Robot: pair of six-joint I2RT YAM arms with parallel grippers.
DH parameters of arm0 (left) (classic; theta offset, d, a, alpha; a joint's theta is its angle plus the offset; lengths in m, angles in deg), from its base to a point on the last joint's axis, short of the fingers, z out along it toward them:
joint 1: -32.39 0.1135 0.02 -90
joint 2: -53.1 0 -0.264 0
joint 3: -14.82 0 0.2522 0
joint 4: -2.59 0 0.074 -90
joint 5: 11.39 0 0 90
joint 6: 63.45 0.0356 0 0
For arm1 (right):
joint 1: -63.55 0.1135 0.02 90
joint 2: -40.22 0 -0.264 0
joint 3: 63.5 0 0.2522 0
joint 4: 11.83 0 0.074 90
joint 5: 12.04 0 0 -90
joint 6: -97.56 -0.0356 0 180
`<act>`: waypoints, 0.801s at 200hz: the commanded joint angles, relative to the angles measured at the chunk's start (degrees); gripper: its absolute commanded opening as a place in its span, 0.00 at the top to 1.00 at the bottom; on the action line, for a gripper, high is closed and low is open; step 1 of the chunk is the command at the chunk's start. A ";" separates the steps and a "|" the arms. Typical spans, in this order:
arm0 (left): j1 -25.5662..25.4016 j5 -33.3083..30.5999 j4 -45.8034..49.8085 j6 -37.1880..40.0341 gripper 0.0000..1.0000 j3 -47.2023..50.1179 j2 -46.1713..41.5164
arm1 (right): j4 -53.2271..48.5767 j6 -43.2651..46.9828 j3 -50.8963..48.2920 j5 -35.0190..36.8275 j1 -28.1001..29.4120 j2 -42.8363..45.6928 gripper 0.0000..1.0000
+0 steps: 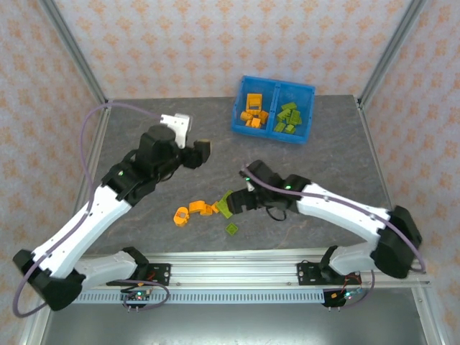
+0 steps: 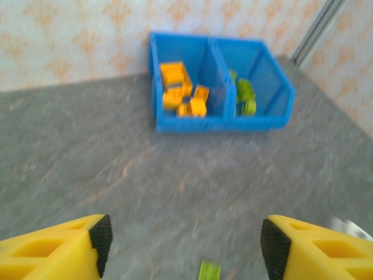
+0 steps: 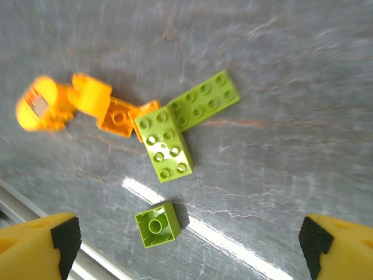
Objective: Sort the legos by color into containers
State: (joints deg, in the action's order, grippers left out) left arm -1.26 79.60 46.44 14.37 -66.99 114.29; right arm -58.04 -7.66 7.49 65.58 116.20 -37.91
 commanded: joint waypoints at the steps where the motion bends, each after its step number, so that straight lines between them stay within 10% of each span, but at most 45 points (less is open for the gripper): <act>1: 0.26 1.98 14.36 1.44 0.23 3.77 -5.68 | 0.07 6.01 3.48 3.59 3.20 -7.31 0.04; 74: 0.16 7.03 26.45 9.53 0.00 6.96 -14.02 | 5.28 7.15 8.88 0.32 5.01 -25.11 0.24; 112: 0.16 12.49 21.39 14.63 0.00 12.21 -16.81 | 7.70 5.81 7.82 -0.27 4.95 -25.46 0.55; 160: 0.14 16.70 17.30 17.59 0.00 15.63 -20.29 | 8.60 4.10 5.55 1.94 4.91 -18.09 0.69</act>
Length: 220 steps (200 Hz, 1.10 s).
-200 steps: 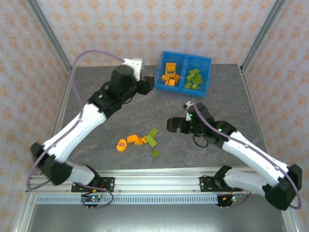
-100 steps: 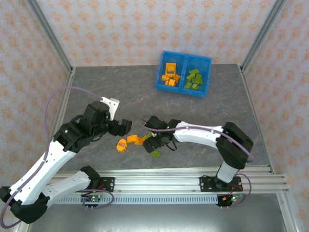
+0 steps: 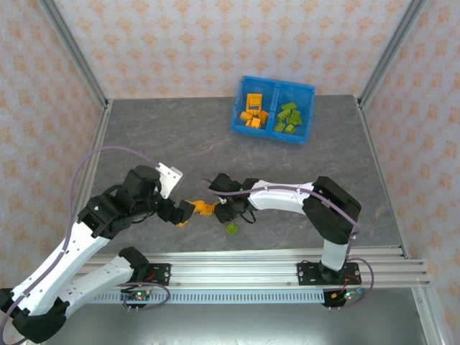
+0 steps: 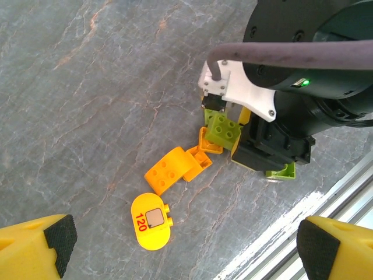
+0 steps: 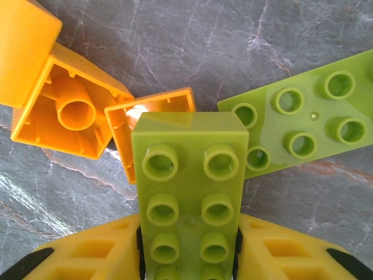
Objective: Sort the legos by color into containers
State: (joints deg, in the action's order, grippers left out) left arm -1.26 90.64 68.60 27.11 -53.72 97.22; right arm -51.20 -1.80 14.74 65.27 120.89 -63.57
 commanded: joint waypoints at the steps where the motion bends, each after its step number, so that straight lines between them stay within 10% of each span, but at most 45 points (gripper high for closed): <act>1: 0.11 6.00 -5.00 4.87 0.00 2.38 -3.28 | 1.82 -1.82 -1.72 2.24 0.22 7.82 0.69; 39: 0.16 16.07 -8.13 10.26 0.00 5.93 -6.66 | 3.12 -4.04 -1.47 3.65 -2.80 16.61 0.71; 100: 0.25 14.48 -9.18 10.87 0.00 7.75 -10.62 | 8.05 -8.30 -0.96 5.94 -20.57 29.39 0.71; 154: 0.56 11.31 -9.62 10.27 0.00 8.46 -11.81 | 6.67 -10.71 9.09 3.16 -37.87 20.50 0.71; 220: 1.12 7.70 -9.77 9.33 0.00 9.08 -13.18 | 2.61 -13.22 14.08 2.65 -39.91 12.72 0.70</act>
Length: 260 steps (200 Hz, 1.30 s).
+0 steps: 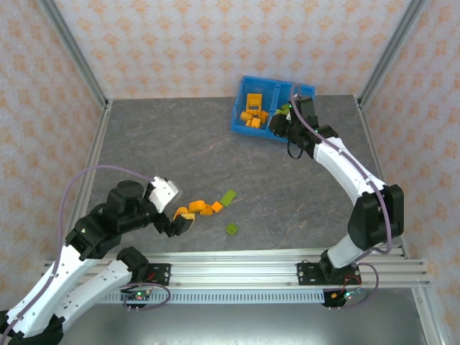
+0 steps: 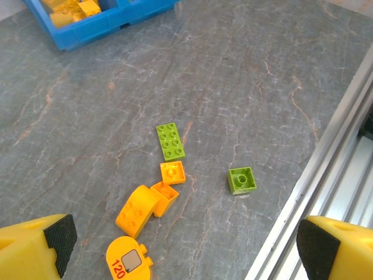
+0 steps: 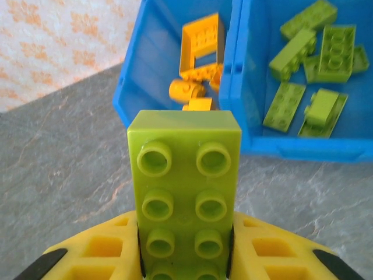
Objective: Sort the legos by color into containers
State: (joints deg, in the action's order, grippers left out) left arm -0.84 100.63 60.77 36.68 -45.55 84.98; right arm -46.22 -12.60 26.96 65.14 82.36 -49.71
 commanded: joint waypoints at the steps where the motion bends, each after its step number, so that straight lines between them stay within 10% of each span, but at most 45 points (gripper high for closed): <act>1: 0.71 -2.31 -1.96 -0.18 0.00 0.90 -0.94 | -2.61 -2.38 2.04 2.92 -1.52 -1.31 0.70; 91: 1.58 -2.31 -2.41 -0.12 0.00 1.34 -0.90 | -11.92 -0.55 30.63 9.62 -7.54 -29.85 0.69; 143: 2.28 -2.24 -2.65 -0.09 0.00 1.46 -0.93 | -17.78 -0.92 41.25 10.37 -8.11 -36.28 0.51; 190: 2.35 -1.76 -2.76 -0.27 0.00 1.62 -0.93 | -15.87 -0.75 33.39 7.28 -8.09 -27.96 0.50; 260: 2.74 -10.91 -2.14 -1.52 0.00 2.04 -1.65 | -10.03 -12.46 -5.33 5.09 2.73 3.50 0.45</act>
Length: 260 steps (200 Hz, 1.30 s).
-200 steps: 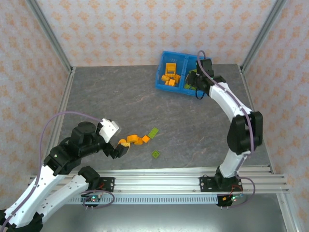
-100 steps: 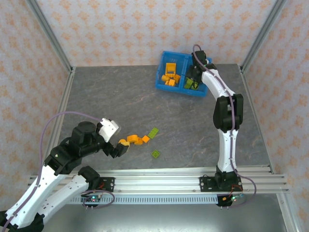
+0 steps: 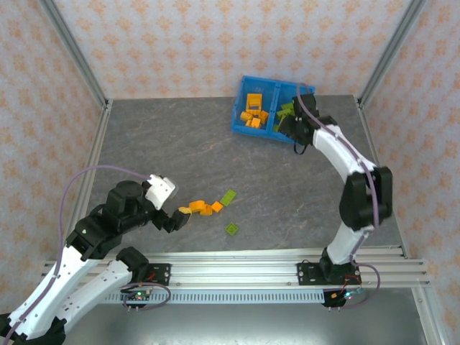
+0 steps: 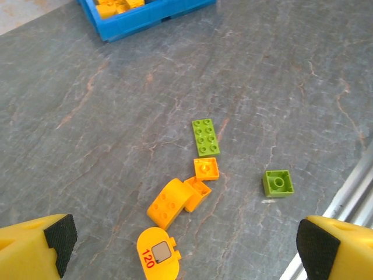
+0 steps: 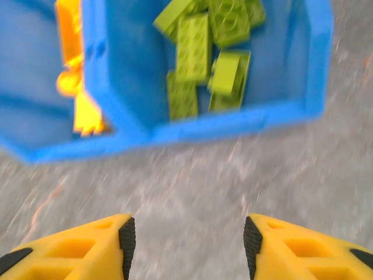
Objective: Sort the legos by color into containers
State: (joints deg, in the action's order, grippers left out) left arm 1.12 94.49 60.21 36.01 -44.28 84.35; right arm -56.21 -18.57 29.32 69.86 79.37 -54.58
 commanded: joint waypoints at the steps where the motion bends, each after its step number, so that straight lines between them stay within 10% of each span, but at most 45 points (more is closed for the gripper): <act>1: 0.82 -4.83 -1.58 -0.84 0.00 0.78 -1.01 | -0.10 -6.79 -8.09 0.41 6.07 8.57 0.45; 41: 1.29 -5.42 -2.02 -0.40 0.00 0.97 -0.49 | -5.53 -17.21 -15.96 2.95 18.61 13.50 0.35; 106: 1.78 -5.99 -2.18 -0.14 0.00 1.21 -0.12 | -9.05 -22.85 -7.60 6.22 31.69 -3.64 0.24; 214: 1.82 -0.15 -2.97 1.62 0.00 1.80 -1.97 | -7.46 -23.61 -0.23 2.34 35.60 -18.83 0.24; 260: 1.82 -0.76 -3.15 1.62 0.00 1.97 -1.95 | -6.13 -24.34 -2.76 2.47 35.60 -19.12 0.44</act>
State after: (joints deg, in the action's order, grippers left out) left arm 2.46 93.18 58.85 36.75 -43.12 82.92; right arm -62.74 -41.65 28.27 71.98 114.77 -73.12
